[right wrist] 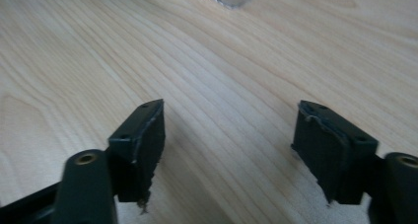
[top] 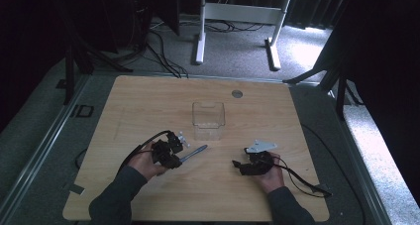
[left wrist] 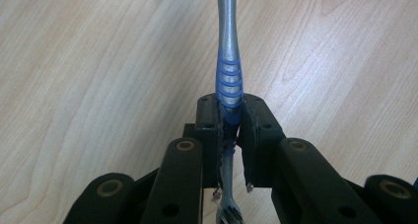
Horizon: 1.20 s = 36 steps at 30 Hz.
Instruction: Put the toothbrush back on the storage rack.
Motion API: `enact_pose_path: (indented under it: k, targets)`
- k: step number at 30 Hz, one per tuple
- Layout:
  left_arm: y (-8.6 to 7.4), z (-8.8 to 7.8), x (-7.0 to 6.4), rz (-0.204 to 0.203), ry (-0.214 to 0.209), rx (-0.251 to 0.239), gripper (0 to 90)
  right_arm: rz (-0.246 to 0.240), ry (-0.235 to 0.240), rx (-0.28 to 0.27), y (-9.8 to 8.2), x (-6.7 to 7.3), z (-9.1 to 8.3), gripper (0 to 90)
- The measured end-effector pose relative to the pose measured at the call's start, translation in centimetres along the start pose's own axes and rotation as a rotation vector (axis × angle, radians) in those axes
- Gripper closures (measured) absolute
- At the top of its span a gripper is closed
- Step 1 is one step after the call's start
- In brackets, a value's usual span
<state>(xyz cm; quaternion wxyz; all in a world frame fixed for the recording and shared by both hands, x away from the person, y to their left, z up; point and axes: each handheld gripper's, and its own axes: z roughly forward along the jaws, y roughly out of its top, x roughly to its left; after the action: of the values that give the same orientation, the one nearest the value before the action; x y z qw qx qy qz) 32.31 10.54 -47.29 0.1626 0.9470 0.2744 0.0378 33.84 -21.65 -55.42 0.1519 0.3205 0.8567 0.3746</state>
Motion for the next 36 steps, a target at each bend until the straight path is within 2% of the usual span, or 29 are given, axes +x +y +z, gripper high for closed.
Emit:
enact_pose_path:
  k: [9, 13, 20, 22, 28, 36]
  targets:
    - [0.4, -0.6, -0.3, 0.046, 0.006, -0.025, 79.2, 0.012, 0.049, -0.032, 0.1, 0.2, -1.3, 38.5]
    - [0.6, -0.8, -0.4, 0.062, -0.008, -0.036, 79.2, 0.024, 0.082, -0.042, 0.3, 0.2, -1.9, 43.6]
    - [0.9, -1.3, -0.9, 0.109, -0.006, -0.065, 79.2, 0.023, 0.150, -0.090, 0.3, 0.7, -3.4, 48.0]
    - [0.9, -1.5, -1.0, 0.119, -0.008, -0.073, 79.2, 0.011, 0.172, -0.101, 0.5, 0.8, -3.8, 48.7]
    - [1.0, -1.5, -1.2, 0.141, -0.013, -0.070, 79.2, -0.028, 0.196, -0.112, 1.0, 1.5, -4.3, 50.6]
    - [1.5, -1.7, -1.6, 0.187, -0.027, -0.075, 79.2, -0.043, 0.217, -0.128, 1.2, 1.5, -4.9, 53.9]
